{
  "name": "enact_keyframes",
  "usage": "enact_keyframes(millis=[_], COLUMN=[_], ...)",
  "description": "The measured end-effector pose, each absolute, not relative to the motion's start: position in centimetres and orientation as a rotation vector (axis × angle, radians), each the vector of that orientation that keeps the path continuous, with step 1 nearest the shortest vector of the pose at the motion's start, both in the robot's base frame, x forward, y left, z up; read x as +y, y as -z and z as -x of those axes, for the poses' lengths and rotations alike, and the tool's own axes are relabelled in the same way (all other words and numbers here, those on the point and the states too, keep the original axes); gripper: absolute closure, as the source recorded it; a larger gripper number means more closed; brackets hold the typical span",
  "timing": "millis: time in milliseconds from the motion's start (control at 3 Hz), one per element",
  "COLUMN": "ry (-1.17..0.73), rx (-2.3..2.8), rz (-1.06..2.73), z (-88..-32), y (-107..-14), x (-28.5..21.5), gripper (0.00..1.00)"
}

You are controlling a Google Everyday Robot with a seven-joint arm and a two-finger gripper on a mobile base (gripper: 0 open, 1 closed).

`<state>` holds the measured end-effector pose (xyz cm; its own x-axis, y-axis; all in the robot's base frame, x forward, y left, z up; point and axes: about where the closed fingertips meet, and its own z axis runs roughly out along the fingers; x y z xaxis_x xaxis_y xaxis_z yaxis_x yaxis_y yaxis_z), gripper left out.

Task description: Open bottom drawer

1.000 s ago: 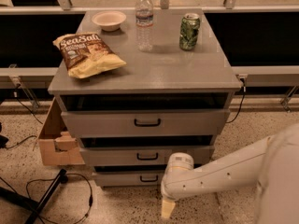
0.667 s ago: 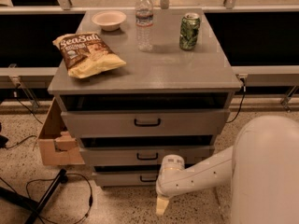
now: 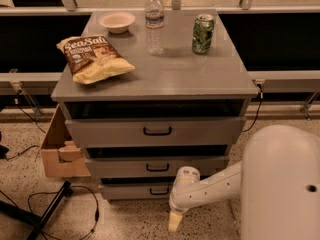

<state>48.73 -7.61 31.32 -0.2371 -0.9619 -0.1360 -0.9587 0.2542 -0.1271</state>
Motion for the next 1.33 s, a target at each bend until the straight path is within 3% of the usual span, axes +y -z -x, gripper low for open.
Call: enact_keyframes(millis=[667,1333], ry=[0.004,0.138], rx=[2.366,2.264], rz=[1.83,1.95], z=[-49.5,-53.5], y=[-24.8,-22.0], x=[-9.4,-10.3], gripper=[0.0,0.0])
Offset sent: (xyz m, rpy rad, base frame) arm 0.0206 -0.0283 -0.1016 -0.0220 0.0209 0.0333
